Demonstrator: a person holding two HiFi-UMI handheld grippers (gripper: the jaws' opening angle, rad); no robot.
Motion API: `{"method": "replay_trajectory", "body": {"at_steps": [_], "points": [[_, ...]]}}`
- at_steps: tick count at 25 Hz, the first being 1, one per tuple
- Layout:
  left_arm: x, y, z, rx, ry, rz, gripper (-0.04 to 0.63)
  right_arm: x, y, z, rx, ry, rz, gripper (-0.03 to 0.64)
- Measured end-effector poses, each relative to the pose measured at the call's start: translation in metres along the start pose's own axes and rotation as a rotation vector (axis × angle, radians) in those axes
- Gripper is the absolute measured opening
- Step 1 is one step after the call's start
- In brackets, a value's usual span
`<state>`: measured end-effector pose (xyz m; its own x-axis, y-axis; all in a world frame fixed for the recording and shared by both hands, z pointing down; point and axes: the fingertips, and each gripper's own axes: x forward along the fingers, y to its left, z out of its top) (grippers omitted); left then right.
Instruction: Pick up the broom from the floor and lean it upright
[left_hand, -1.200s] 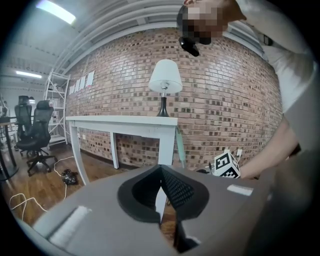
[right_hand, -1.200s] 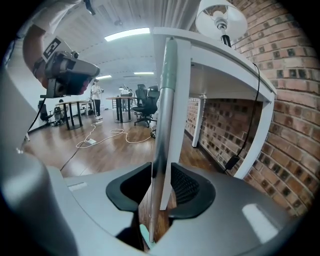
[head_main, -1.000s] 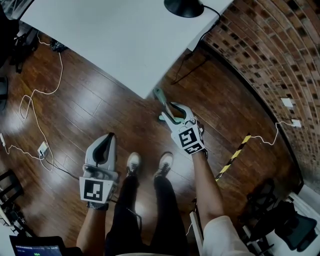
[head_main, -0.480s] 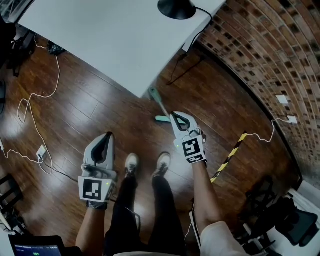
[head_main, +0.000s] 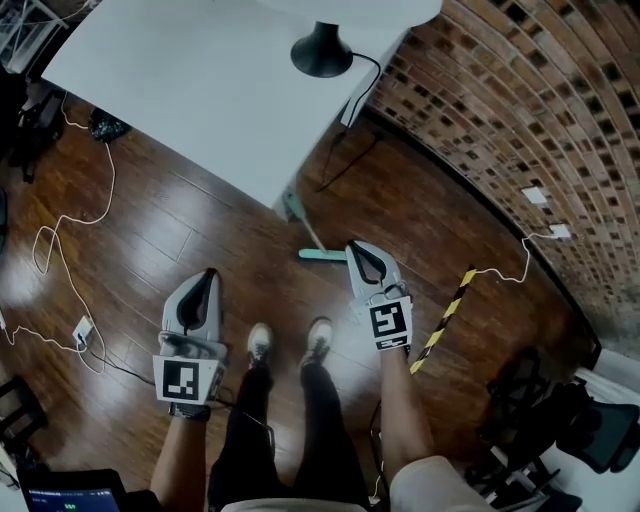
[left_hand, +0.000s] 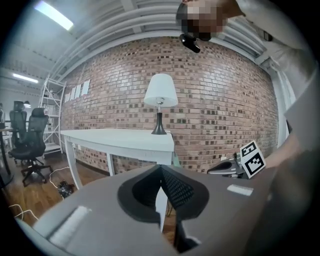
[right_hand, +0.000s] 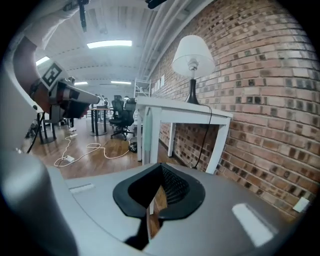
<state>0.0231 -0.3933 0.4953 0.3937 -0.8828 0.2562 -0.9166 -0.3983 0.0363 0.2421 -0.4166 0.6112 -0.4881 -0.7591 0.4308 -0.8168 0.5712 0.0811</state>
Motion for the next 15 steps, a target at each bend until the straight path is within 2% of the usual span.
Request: {"method": "replay_trajectory", "body": {"at_steps": [5, 9, 15], "points": [[-0.013, -0.01, 0.03, 0.001, 0.028, -0.017, 0.002, -0.049, -0.014, 0.056, 0.049, -0.086, -0.086, 0.012], [-0.025, -0.022, 0.072, -0.001, -0.025, -0.03, 0.001, -0.096, -0.023, 0.105, 0.057, -0.138, -0.143, 0.012], [-0.05, -0.032, 0.126, 0.02, -0.068, -0.061, 0.001, -0.157, -0.02, 0.165, 0.062, -0.183, -0.177, 0.012]]}}
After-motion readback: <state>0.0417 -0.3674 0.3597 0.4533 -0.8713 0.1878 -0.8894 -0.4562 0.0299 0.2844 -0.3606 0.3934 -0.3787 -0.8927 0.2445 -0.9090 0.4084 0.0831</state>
